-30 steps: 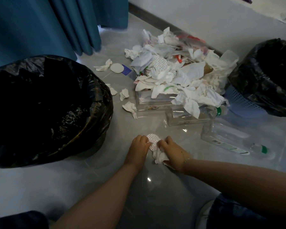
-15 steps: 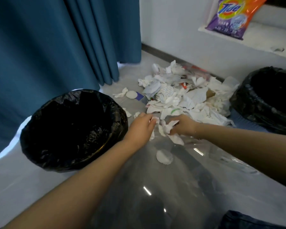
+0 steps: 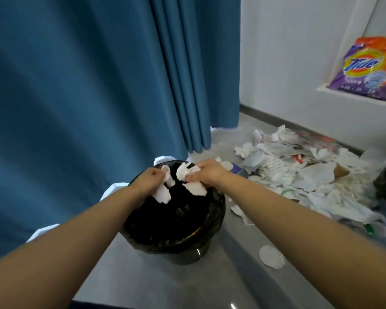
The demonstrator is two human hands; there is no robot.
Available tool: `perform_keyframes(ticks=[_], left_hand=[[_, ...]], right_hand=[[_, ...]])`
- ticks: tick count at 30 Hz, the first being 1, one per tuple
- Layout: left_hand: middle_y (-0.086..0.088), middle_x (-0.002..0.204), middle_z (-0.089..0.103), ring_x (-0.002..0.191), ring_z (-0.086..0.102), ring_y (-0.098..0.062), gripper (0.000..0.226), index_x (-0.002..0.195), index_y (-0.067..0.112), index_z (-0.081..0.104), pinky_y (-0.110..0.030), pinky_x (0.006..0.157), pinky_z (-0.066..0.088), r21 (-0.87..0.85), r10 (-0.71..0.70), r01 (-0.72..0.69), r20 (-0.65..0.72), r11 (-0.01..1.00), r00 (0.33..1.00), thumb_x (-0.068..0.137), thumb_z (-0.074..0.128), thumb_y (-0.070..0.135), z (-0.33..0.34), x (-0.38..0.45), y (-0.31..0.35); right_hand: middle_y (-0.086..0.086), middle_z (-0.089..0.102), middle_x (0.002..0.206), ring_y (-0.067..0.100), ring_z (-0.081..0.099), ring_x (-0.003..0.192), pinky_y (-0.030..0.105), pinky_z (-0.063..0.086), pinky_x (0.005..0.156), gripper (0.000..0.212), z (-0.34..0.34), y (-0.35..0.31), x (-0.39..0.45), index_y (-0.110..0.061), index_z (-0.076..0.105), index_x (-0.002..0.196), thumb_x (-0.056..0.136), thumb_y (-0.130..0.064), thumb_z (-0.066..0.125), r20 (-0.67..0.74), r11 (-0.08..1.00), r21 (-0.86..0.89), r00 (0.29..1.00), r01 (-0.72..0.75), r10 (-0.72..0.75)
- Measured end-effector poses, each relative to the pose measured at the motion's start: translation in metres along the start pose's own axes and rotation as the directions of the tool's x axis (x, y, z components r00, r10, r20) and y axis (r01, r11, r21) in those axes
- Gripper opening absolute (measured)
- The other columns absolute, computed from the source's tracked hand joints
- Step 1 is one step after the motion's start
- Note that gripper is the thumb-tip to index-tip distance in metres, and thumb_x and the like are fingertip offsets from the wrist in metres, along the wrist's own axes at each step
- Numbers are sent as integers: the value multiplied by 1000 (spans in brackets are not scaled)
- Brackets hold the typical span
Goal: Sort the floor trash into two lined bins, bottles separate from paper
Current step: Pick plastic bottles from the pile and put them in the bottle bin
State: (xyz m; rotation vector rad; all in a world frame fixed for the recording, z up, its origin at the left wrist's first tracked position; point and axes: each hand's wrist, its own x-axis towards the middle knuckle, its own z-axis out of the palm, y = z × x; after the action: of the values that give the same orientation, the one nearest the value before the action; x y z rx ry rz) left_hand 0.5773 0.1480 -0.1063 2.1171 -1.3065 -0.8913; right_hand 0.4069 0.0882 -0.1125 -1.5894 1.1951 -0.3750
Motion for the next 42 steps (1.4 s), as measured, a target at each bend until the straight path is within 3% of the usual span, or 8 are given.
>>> perform_keyframes(ticks=[4, 12, 16, 20, 24, 32, 37, 42], left_hand=[[-14, 86, 59, 82, 54, -21, 28, 89, 7, 61, -36, 82, 45, 37, -62, 62, -4, 997, 998, 96, 44, 29, 3, 1, -9], [-10, 108, 67, 104, 60, -26, 24, 107, 10, 64, -34, 97, 44, 57, 191, -186, -108, 981, 976, 94, 44, 14, 50, -1, 45], [-1, 93, 64, 87, 57, -14, 20, 99, 14, 67, -22, 75, 42, 94, 318, -332, 138, 938, 938, 89, 51, 10, 121, -18, 66], [-5, 106, 67, 100, 60, -20, 20, 100, 13, 68, -25, 83, 45, 182, 304, -410, 425, 894, 852, 85, 55, 10, 215, -33, 51], [-9, 118, 58, 112, 54, -25, 29, 112, 10, 61, -27, 91, 41, 203, 159, -277, 459, 939, 874, 83, 59, 12, 282, -30, 13], [-5, 132, 34, 124, 35, -25, 70, 129, 23, 40, -36, 97, 41, 447, 121, -332, 438, 831, 891, 72, 75, 42, 342, -10, -25], [-7, 132, 33, 123, 35, -25, 72, 125, 16, 44, -36, 96, 40, 490, 62, -305, 451, 817, 890, 69, 76, 49, 364, -3, -21], [-7, 130, 40, 120, 43, -24, 58, 122, 13, 49, -35, 95, 42, 447, 71, -339, 516, 827, 854, 75, 76, 35, 370, 5, -13]], right_hand=[[6, 53, 132, 22, 52, 119, 29, 45, 94, 44, 5, -2, -4, -11, 53, 133, 90, -9, 60, 172, 994, -81, 982, -68, 81], [13, 63, 87, 20, 60, 68, 31, 54, 71, 16, -77, 49, -18, -8, 64, 85, 91, -1, 51, -149, 941, 311, 971, -131, 184], [11, 61, 82, 19, 59, 63, 27, 49, 56, 13, -103, 118, -32, -4, 63, 88, 92, -4, 51, -166, 922, 129, 909, -364, 382], [11, 60, 79, 18, 55, 62, 26, 46, 57, 24, -122, 177, -58, -9, 59, 73, 93, -1, 49, -181, 845, -112, 847, -523, 500], [8, 62, 79, 19, 59, 67, 27, 48, 58, 13, -138, 207, -73, -5, 64, 88, 92, -3, 52, -210, 821, -91, 817, -564, 537], [4, 52, 119, 20, 53, 102, 28, 45, 85, 25, -147, 241, -63, -22, 57, 113, 88, -25, 59, -146, 578, -762, 947, -291, 285], [5, 41, 131, 24, 46, 115, 40, 48, 94, 62, -141, 258, -39, -22, 43, 133, 79, -39, 68, -100, 521, -823, 960, -227, 260], [4, 43, 129, 21, 49, 109, 34, 47, 93, 52, -155, 268, -37, -24, 47, 127, 81, -33, 69, -37, 521, -829, 950, -203, 311]])
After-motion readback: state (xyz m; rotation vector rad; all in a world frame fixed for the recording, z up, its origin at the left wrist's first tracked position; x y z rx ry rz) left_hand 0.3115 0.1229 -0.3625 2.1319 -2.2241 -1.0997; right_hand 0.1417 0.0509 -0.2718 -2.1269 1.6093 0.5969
